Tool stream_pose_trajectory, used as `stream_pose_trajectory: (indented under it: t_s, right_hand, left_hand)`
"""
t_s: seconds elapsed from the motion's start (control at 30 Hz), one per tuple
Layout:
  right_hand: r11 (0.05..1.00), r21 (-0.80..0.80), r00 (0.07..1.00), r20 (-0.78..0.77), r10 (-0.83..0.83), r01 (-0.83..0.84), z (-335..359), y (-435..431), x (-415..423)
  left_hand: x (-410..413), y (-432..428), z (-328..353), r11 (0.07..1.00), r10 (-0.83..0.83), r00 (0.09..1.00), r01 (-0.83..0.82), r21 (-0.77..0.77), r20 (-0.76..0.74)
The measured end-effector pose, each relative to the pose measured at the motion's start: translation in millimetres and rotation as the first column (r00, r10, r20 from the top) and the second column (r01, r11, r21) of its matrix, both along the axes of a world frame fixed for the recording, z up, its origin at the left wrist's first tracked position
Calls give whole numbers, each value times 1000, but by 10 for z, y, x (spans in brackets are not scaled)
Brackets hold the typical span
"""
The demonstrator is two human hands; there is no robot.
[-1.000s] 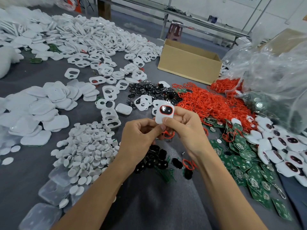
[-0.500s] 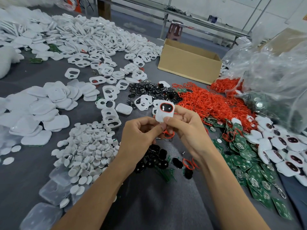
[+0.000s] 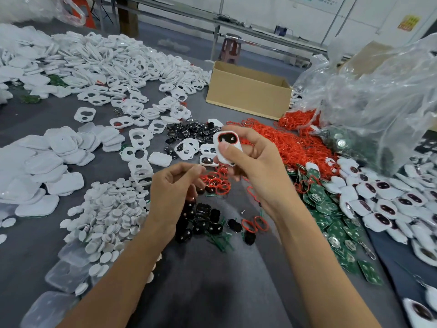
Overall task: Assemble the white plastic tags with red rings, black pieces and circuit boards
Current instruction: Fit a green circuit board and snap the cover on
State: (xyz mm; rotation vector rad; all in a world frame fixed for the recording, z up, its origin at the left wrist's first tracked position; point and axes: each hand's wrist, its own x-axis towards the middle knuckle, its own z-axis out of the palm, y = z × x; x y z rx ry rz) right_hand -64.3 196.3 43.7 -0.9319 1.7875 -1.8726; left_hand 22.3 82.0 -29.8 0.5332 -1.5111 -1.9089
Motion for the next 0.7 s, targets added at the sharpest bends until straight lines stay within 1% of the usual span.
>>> stream_pose_trajectory:
  t_s: [0.1,0.17,0.23,0.3,0.4,0.47,0.5,0.57,0.63,0.7]
  right_hand:
    - [997,30,982,-176,73,-69,159,199,137]
    - [991,117,953,-285,99,-68,191,417,207]
    - [980,200,946,-319,54,12,154,728,240]
    - [952,278,952,-304,-37,126,77,1114,256]
    - [872,381,938,-273,-212,308,-65,1752,271]
    - [778,413,875,-315,-367,474,-175,2194,268]
    - [709,418,820,-354,-449,568,-232,2420,270]
    - [535,428,685,-439,-581,729,-329,2864,280]
    - [340,446,550,-526,-649,828,-405,3256,295]
    - [200,451,452,-566,-690,870,-476,3573,297]
  left_hand:
    - [17,-5,-2,1000,14,1000,-14,-10,-9]
    - [13,-10,-6,1000,20,1000,-21,-22,-5]
    - [-1,-9,-10,999,23,1000,-23,-24,0]
    - [-8,-5,-17,999,21,1000,-21,-31,4]
    - [-9,-5,-12,999,22,1000,-22,-40,0]
    - [-13,-2,-4,999,23,1000,-22,-47,4]
    - [-14,2,-3,999,22,1000,-21,-46,8]
    - [-20,9,-6,999,16,1000,-15,-46,17]
    - [-23,13,-13,999,12,1000,-10,-49,26]
    - [-21,4,-18,999,4,1000,-3,-47,29]
